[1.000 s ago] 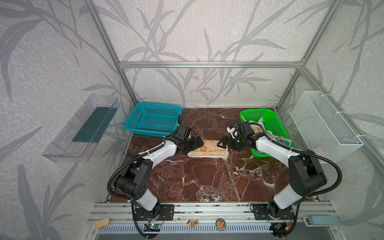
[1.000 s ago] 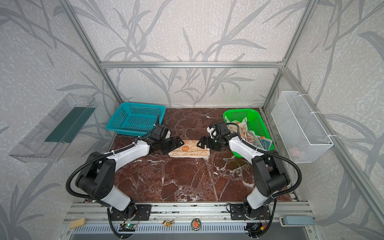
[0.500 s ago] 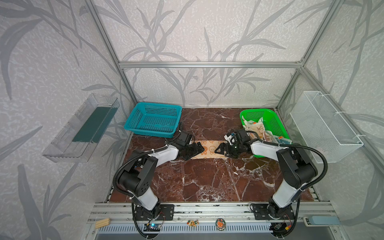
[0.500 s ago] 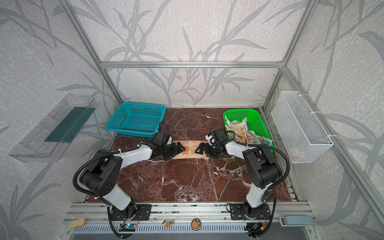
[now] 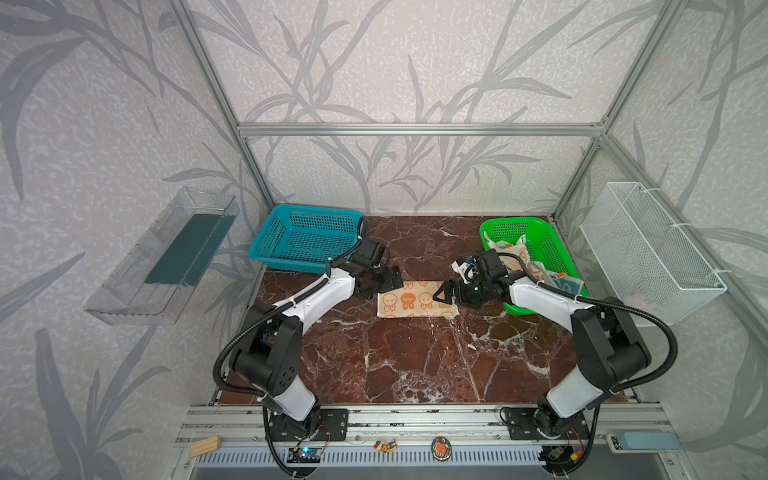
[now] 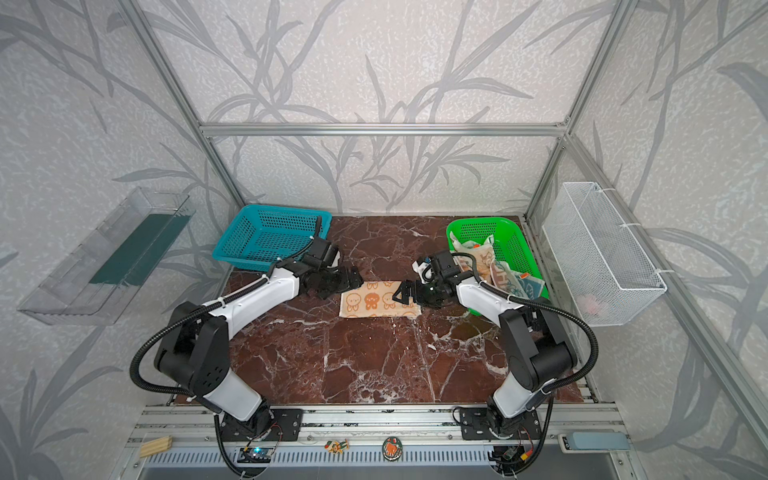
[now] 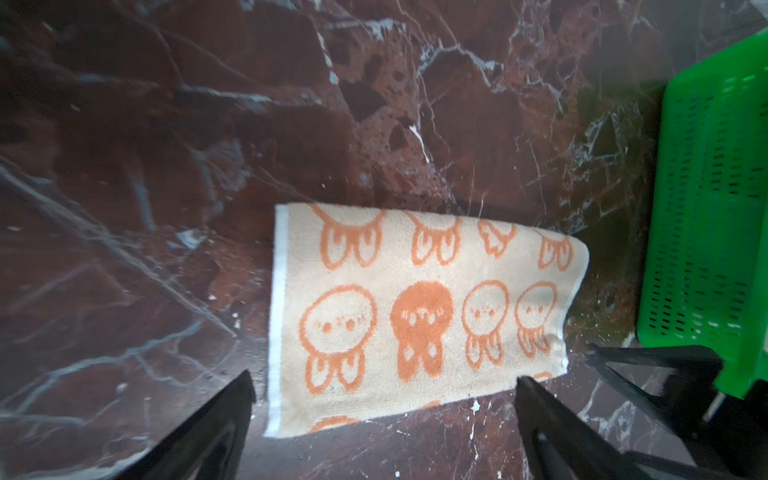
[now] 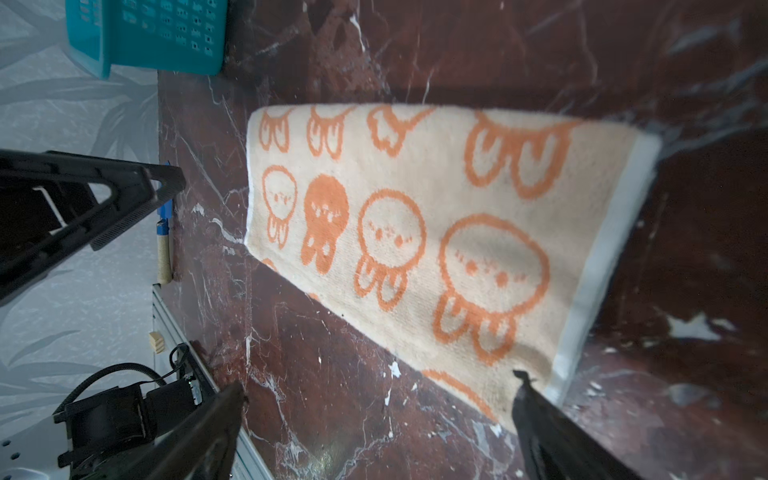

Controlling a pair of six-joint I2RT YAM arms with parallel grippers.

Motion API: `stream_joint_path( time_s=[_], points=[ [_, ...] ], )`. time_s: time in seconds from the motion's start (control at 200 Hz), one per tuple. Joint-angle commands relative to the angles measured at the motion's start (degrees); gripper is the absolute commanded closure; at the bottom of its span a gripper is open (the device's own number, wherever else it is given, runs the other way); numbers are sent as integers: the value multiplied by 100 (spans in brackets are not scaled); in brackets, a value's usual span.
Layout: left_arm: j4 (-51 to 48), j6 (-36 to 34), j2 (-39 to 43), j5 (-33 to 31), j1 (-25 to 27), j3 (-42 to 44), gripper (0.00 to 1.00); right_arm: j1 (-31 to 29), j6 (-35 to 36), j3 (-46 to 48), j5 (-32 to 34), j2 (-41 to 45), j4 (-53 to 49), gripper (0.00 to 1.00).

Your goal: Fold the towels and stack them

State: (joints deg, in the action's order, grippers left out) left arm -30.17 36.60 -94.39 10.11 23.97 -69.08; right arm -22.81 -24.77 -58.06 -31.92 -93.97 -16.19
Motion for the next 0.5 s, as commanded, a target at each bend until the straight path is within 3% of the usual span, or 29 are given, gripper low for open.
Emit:
stream_joint_path(
  time_s=[0.0,0.495],
  points=[
    [-1205,-442,-497,-281,-96,-395,1,45,409,-353,481,4,-741,1],
    [-1235,-646,-1602,134,-55,-787,5,26,438,-311,455,-833,-533,1]
  ],
)
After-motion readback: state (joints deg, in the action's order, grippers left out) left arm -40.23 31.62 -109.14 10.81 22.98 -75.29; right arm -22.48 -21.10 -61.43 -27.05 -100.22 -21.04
